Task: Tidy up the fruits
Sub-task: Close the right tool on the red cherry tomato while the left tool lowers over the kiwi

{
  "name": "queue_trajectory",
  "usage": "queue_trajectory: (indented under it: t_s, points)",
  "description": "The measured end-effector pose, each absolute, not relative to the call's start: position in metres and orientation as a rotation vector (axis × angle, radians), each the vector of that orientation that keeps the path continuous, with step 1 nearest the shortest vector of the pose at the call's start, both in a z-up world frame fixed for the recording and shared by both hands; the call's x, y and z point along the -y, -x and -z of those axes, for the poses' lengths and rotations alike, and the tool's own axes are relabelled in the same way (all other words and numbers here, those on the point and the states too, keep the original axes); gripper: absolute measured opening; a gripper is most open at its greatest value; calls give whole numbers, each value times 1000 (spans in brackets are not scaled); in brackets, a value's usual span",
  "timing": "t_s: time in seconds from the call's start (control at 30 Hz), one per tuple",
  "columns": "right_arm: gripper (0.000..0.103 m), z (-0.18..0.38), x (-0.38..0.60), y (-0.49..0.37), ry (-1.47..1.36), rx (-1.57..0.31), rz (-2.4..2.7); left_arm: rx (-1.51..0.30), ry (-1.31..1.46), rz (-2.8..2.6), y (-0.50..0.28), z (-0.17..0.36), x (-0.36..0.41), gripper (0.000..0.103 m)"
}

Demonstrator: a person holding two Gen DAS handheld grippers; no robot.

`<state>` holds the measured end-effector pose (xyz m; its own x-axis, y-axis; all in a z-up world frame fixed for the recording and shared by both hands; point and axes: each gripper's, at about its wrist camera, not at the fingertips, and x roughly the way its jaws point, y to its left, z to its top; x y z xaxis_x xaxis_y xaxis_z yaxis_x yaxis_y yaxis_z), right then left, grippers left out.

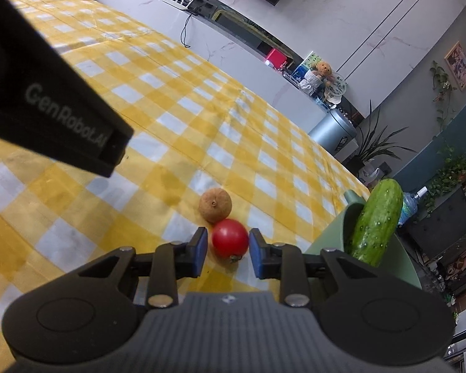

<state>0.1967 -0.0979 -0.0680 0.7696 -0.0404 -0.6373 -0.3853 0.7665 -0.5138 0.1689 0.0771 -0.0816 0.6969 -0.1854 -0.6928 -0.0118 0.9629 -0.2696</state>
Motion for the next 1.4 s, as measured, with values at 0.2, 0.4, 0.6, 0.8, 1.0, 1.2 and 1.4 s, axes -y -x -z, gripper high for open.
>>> queue_trajectory:
  t_s: [0.2,0.4,0.6,0.8,1.0,1.2,1.4]
  points:
    - [21,70,99,-195,693,-669,-204,-799,259,100,-169,82,-77,52]
    - [21,63,101,-188,663,-656,-220,-808,262,96,-171,83,-76,52]
    - [21,42,109,-177,614,-615,-244,-802,251,108,-170,82,-72,52]
    - [21,7,135,-165,479,-601,-263,-790,228,175,-171,78,-59,52]
    - [21,-19,181,-160,269,-636,-274,-783,193,251,-174,73,-36,50]
    - [11,-38,226,-153,64,-660,-271,-773,111,297,-185,70,-8,50]
    - [11,-32,268,-158,-35,-712,-182,-802,64,302,-201,83,15,49]
